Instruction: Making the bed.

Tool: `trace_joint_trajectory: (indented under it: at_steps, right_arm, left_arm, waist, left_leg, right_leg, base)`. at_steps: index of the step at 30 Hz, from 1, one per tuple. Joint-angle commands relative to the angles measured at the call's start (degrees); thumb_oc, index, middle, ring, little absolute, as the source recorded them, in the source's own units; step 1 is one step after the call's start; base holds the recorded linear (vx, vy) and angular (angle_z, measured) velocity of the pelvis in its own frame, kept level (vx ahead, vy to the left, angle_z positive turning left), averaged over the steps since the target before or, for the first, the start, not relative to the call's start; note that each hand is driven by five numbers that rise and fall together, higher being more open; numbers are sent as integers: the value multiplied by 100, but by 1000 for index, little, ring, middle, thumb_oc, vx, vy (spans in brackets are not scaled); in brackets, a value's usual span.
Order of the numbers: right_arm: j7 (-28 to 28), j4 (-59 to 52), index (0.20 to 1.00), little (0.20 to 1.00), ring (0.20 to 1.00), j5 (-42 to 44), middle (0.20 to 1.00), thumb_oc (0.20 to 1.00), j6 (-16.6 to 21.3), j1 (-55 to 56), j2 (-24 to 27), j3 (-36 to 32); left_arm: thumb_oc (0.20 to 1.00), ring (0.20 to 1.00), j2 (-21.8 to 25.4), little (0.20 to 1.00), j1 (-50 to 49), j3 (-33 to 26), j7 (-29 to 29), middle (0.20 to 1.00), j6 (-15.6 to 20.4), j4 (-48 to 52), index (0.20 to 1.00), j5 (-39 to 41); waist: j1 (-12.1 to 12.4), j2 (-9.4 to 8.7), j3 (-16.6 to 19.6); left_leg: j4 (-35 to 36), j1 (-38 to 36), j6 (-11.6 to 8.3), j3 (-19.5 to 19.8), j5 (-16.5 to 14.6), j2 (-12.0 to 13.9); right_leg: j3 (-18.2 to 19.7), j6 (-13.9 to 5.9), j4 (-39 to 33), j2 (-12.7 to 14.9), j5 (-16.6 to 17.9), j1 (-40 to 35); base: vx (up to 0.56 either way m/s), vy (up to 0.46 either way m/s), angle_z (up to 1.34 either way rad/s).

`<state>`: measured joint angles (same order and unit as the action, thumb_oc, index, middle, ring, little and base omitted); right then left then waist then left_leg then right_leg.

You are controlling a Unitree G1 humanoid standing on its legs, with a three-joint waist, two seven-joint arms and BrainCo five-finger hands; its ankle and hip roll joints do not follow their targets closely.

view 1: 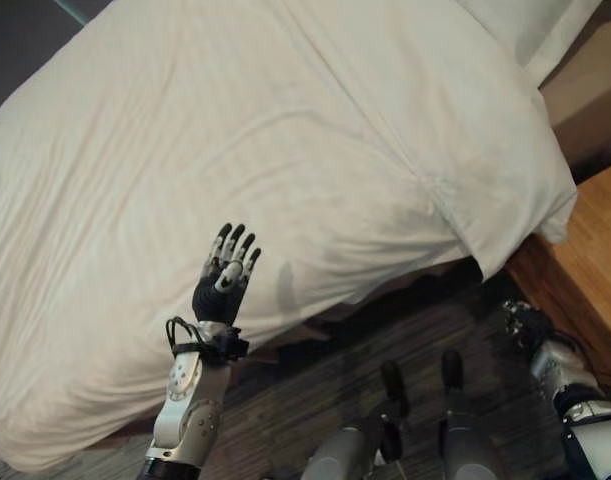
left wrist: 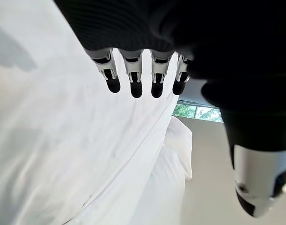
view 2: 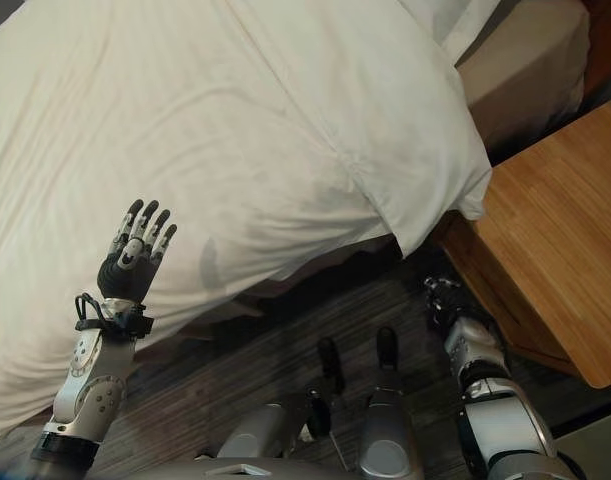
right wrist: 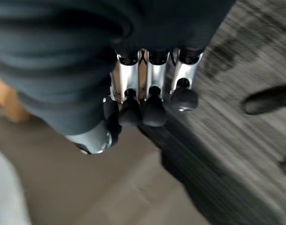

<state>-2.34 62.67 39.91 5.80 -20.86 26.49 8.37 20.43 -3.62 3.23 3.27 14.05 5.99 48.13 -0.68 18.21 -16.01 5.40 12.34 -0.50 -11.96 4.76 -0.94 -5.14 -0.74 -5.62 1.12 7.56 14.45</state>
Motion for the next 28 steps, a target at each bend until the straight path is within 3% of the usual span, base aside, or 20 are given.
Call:
trace_joint_trajectory:
  at_steps: [1,3,4,7,8,9,10,12,14,19,28]
  right_arm:
    - [-232,-302,200,200,200,-643,200,200,82,760,-278,195]
    - [-255,-325,200,200,200,-736,200,200,79,1031,-288,131]
    - [-267,-491,200,200,200,-1068,200,200,121,1508,-304,61]
    - [-238,-676,200,200,200,-1301,200,200,129,1865,-242,-2]
    - [-283,-735,413,413,413,-1261,413,413,117,2019,-260,-105]
    - [-345,-838,799,799,799,-1266,799,799,122,2205,-274,-170]
    - [-390,-967,1000,1000,1000,-1280,1000,1000,131,2352,-303,-192]
    - [-432,-1235,1000,1000,1000,-1405,1000,1000,164,2582,-293,-199]
    - [-424,-1283,1000,1000,1000,-1425,1000,1000,161,2590,-308,-178]
    - [-376,-1713,1000,1000,1000,-1284,1000,1000,176,2627,-531,14]
    - [-254,-2586,1000,1000,1000,-1632,1000,1000,257,2797,-567,397]
  left_arm:
    - [1000,1000,-150,1000,48,-192,42,1000,362,-57,1000,-263]
    - [1000,1000,-152,1000,22,-170,59,1000,343,-113,1000,-346]
    - [1000,1000,-143,1000,3,-94,101,1000,263,-453,1000,-469]
    - [1000,1000,-5,1000,-21,278,298,1000,55,-933,1000,-757]
    - [1000,1000,110,1000,-70,408,460,1000,-31,-1027,1000,-908]
    - [1000,1000,159,1000,-163,589,596,1000,-127,-1066,1000,-929]
    - [1000,1000,146,1000,-264,750,785,1000,-264,-1164,1000,-746]
    - [1000,1000,335,1000,-476,1107,953,1000,-447,-1568,1000,-1232]
    - [1000,1000,356,1000,-502,1148,949,1000,-474,-1606,1000,-1409]
    - [1000,1000,107,1000,-499,1352,755,1000,-582,-2285,1000,-1654]
    - [1000,1000,-111,1000,-645,1415,539,1000,-626,-3285,1000,-2377]
  waist:
    - [-279,-337,263]
    - [-331,-386,269]
    - [-439,-526,283]
    - [-565,-684,298]
    - [-613,-765,355]
    - [-645,-850,406]
    - [-681,-941,473]
    - [-712,-1156,690]
    - [-713,-1215,749]
    - [-625,-1607,1123]
    - [-488,-1886,1359]
  left_leg:
    - [-40,-244,-395,116,147,100]
    - [-40,-274,-389,122,131,108]
    - [-40,-346,-379,123,100,131]
    - [-40,-488,-367,130,57,168]
    - [-40,-535,-362,117,45,188]
    - [-40,-622,-354,103,23,208]
    - [-40,-694,-349,90,3,227]
    - [-40,-916,-328,83,-69,268]
    - [-40,-994,-320,95,-93,276]
    - [-40,-1394,-261,181,-236,327]
    - [-40,-1595,-198,229,-328,341]
  right_leg:
    - [204,-604,62,479,-195,-87]
    - [185,-604,62,481,-201,-122]
    - [170,-600,62,468,-198,-205]
    - [147,-608,62,445,-217,-369]
    - [159,-609,62,425,-205,-405]
    - [166,-610,62,403,-218,-489]
    - [171,-610,62,387,-230,-564]
    - [166,-622,62,344,-275,-786]
    - [158,-621,62,331,-288,-869]
    - [93,-615,97,280,-378,-1307]
    - [24,-640,129,270,-437,-1566]
  base:
    - [0,0,0]
    - [-9,-6,2]
    - [0,0,0]
    - [-1,-11,3]
    - [43,10,-3]
    - [51,7,-6]
    - [56,12,-4]
    - [73,14,-7]
    - [36,12,-8]
    - [49,4,3]
    - [10,6,7]
